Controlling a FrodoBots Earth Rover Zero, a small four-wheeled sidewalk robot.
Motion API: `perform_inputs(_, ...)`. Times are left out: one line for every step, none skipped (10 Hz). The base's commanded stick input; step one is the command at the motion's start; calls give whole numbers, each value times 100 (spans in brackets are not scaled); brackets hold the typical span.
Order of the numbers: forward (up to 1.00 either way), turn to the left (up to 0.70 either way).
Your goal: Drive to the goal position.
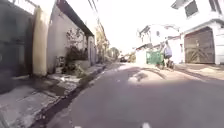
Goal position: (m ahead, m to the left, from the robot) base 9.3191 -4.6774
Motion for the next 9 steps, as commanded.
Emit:
perform_inputs(100,-34)
perform_inputs(100,-18)
perform_inputs(100,0)
perform_inputs(100,0)
perform_inputs(100,0)
perform_inputs(100,0)
perform_inputs(100,0)
perform_inputs(100,0)
perform_inputs(100,0)
